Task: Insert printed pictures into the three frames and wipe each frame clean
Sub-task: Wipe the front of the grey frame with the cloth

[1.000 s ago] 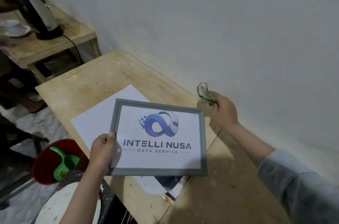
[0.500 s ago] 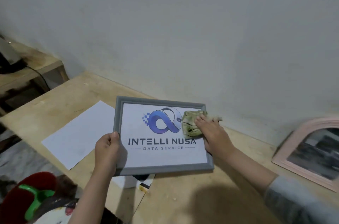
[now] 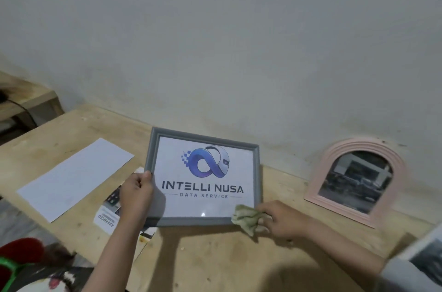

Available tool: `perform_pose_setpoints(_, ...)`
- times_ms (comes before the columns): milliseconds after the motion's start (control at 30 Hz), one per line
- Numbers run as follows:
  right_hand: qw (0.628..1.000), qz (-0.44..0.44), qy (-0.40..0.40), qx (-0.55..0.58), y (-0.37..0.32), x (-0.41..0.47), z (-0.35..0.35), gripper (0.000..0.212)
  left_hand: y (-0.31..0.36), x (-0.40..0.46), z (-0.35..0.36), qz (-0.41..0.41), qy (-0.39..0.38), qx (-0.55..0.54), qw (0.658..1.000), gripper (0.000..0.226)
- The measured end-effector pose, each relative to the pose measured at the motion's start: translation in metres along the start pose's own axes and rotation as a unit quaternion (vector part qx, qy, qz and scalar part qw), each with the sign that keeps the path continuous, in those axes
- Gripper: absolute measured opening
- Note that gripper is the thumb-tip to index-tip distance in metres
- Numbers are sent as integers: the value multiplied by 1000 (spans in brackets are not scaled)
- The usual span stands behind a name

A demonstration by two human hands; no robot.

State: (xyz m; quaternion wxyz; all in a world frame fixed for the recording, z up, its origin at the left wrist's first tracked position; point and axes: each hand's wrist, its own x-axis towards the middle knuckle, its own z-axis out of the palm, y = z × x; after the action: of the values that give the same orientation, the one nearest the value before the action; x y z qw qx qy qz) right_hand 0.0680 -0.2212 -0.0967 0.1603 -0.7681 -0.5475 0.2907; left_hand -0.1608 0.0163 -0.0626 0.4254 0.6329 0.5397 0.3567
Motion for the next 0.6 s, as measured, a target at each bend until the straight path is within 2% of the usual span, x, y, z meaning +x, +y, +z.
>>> perform_pose_setpoints(33,999,0,-32,1,-1,0,-14,14,1,-2,3,2,2,1,1000,35)
perform_pose_setpoints(100,1000,-2,-12,13,3,2,-38,13,3,-4,12,9,-5,-3,1000,36)
perform_pose_setpoints(200,984,-21,162,69,7,8,-64,25,8,-4,23,33,-27,2,999,32)
perform_pose_setpoints(267,951,-77,301,-5,11,18,-75,42,15,-7,29,45,-47,-3,998,30)
perform_pose_setpoints(333,910,-125,372,-131,21,31,-78,54,18,-10,33,48,-67,-7,997,30)
perform_pose_setpoints(433,893,-153,355,-231,38,45,-63,61,20,-10,32,30,-80,-40,996,34)
perform_pose_setpoints(600,896,-178,347,-211,38,26,-23,68,22,-10,24,27,-55,-62,996,32)
